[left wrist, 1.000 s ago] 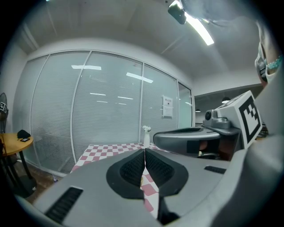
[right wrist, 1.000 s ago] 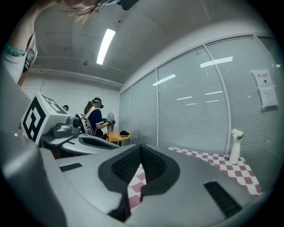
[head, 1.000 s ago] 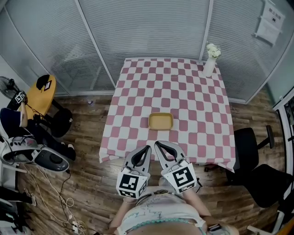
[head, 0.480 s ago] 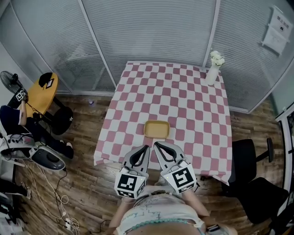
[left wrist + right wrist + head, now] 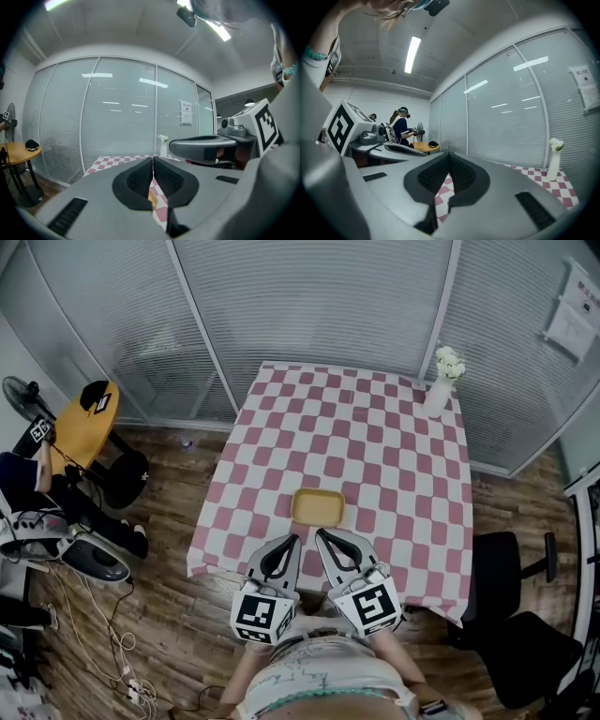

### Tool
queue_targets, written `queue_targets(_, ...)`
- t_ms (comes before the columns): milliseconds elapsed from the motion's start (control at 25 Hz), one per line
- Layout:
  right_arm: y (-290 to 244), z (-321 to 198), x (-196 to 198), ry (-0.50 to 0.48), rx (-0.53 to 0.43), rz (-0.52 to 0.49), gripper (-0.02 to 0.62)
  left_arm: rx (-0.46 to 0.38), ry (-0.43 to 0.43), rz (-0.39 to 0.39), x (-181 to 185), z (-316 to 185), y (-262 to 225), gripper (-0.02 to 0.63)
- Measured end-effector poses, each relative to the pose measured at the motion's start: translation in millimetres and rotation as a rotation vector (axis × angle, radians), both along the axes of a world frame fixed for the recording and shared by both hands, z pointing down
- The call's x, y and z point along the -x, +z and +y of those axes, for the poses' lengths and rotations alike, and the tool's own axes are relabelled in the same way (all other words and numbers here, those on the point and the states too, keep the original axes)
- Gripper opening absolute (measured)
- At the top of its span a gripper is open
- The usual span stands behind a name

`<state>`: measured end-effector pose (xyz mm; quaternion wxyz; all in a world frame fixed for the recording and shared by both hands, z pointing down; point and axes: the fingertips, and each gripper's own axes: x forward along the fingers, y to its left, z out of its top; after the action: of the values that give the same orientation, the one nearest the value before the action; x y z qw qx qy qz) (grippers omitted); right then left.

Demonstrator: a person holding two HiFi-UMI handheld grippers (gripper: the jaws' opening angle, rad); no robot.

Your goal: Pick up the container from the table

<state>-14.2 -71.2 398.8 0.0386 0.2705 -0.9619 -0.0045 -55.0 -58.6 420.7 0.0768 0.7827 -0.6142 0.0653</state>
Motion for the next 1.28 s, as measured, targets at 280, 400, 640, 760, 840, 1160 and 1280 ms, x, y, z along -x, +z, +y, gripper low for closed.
queue_targets(280,9,-24,6,0.076,0.034,0.026,-0.006,0.012,0.065,-0.003,12,-25,5,0.015)
queue_targets(400,12,-36,16,0.095,0.028,0.035,-0.006,0.012,0.099,0.004,20,-40,5,0.015)
queue_targets(640,12,-58,40,0.155,0.022,0.036,-0.006,0.01,0.199,-0.006,37,-65,5,0.015)
queue_targets(760,13,-66,52,0.19,0.03,0.038,-0.006,0.01,0.238,-0.014,49,-75,5,0.015)
queue_targets(840,13,-70,62,0.21,0.042,0.048,-0.006,0.011,0.263,-0.016,59,-82,5,0.015)
queue_targets(1160,16,-85,92,0.3,0.047,0.054,-0.006,0.036,0.373,-0.01,89,-99,18,0.015)
queue_targets(1280,17,-92,99,0.332,0.04,0.058,-0.006,0.041,0.412,-0.004,98,-106,22,0.015)
